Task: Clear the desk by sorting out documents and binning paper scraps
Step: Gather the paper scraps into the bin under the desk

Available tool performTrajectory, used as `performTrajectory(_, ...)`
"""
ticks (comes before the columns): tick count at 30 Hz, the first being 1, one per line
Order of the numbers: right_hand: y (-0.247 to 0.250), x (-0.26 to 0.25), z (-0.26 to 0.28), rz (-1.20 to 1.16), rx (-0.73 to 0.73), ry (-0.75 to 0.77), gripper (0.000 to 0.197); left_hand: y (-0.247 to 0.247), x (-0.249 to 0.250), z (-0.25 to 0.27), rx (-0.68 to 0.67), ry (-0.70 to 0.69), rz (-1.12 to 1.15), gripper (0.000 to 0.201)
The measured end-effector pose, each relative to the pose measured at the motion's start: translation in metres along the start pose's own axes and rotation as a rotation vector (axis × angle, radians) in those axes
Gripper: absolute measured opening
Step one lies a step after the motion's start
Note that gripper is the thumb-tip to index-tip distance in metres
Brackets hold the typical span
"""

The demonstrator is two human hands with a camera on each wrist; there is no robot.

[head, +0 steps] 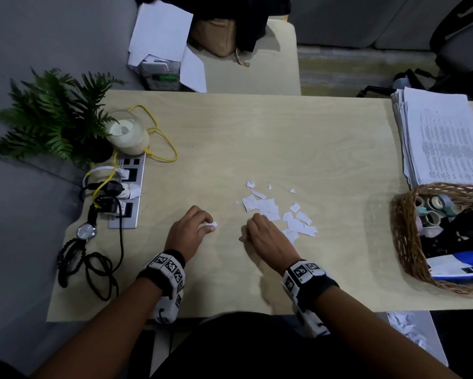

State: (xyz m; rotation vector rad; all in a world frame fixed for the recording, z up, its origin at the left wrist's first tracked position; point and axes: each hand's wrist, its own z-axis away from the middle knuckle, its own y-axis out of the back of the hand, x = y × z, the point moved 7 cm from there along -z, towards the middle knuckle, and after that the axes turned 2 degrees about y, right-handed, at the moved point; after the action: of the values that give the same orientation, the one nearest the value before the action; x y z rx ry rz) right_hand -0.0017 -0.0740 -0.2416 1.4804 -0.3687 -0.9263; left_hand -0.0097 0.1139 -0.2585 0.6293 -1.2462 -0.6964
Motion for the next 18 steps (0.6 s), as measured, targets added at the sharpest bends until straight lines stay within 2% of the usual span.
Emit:
performTrajectory(4,0.018,0.024,0.011,-0.353,-0.027,-0.248,0.021,-0.004,0.002,-0.001,-0.024,0.006,-0.066,0.014)
performTrajectory(6,0.022,0.034,0.015,-0.452,-0.067,-0.362,0.007,-0.005,0.007,0.0,-0.031,-0.036,-0.139,0.015)
performTrajectory(8,0.027,0.045,0.016,-0.513,-0.049,-0.429,0.015,-0.006,0.012,0.0,-0.033,-0.062,-0.19,0.013)
performTrajectory(12,0.03,0.071,0.015,-0.736,0.06,-0.591,0.019,-0.004,0.027,-0.012,-0.083,0.031,-0.013,0.011)
performTrajectory(14,0.029,0.08,0.013,-0.738,0.095,-0.637,0.018,-0.001,0.036,-0.022,-0.081,0.065,0.077,0.021)
performTrajectory(16,0.031,0.085,0.009,-0.626,0.119,-0.628,0.015,-0.001,0.047,-0.035,-0.046,0.043,0.167,0.029)
performTrajectory(18,0.03,0.086,0.002,-0.44,0.072,-0.577,0.034,-0.004,0.06,-0.049,-0.031,-0.009,0.198,0.021)
